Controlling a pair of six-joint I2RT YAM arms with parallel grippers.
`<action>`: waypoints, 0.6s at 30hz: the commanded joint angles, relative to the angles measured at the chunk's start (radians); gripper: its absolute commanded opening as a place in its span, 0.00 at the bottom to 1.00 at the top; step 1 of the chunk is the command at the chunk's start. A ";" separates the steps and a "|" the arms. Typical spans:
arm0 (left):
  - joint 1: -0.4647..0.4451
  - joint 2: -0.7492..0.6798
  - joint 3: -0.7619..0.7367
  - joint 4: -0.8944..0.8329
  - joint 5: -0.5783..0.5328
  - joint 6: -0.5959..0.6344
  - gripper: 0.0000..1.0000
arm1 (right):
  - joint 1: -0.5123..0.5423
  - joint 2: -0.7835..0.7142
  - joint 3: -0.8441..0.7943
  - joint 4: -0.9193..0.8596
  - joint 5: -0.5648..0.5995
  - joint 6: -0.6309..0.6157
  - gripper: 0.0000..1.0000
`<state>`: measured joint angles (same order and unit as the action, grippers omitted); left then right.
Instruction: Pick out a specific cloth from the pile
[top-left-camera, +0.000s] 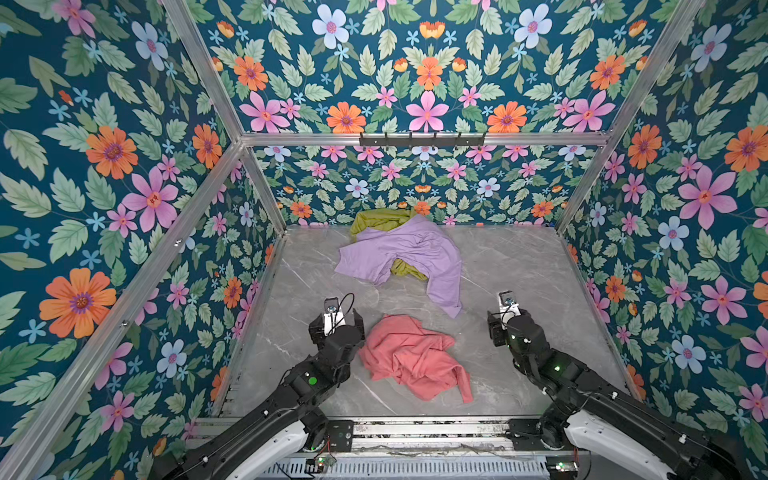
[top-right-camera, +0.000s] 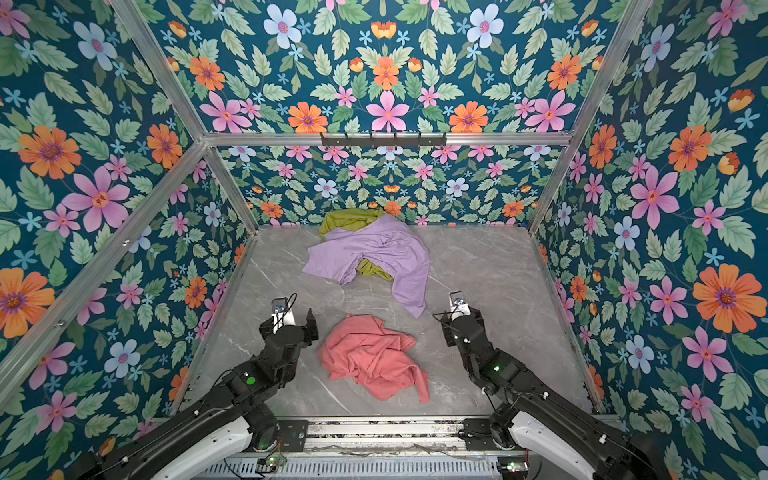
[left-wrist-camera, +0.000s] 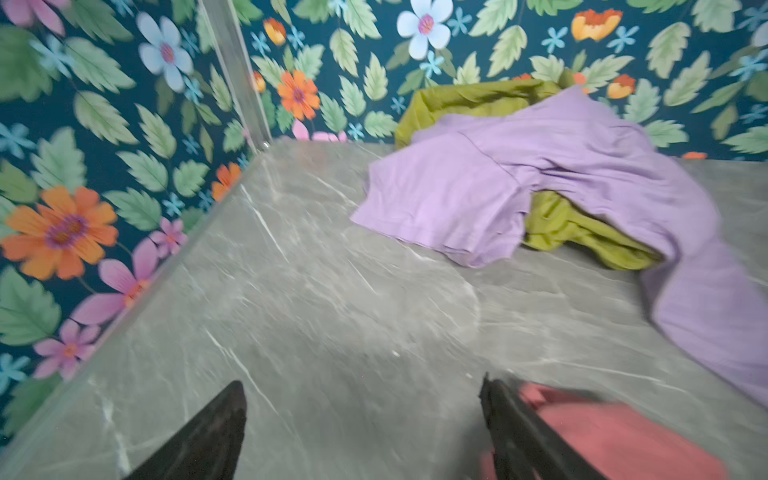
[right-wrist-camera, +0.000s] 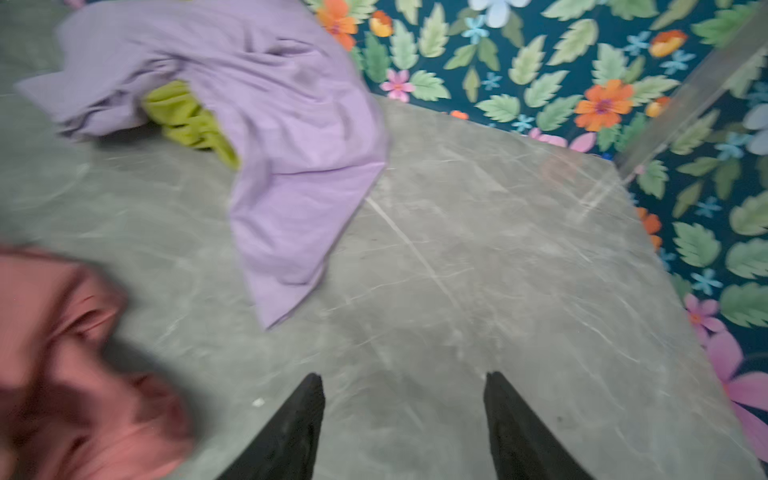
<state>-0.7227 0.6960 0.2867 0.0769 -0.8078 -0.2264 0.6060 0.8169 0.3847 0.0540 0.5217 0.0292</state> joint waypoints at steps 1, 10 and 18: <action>0.152 0.043 -0.077 0.425 0.061 0.280 0.89 | -0.080 0.031 -0.087 0.309 0.009 -0.148 0.68; 0.489 0.549 -0.045 0.758 0.167 0.253 0.85 | -0.389 0.144 -0.247 0.670 -0.207 -0.128 0.69; 0.559 0.797 0.041 0.980 0.359 0.274 0.80 | -0.417 0.365 -0.231 0.885 -0.221 -0.146 0.69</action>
<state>-0.1810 1.4612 0.3080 0.9165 -0.5392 0.0353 0.1951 1.1358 0.1387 0.7834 0.3187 -0.1074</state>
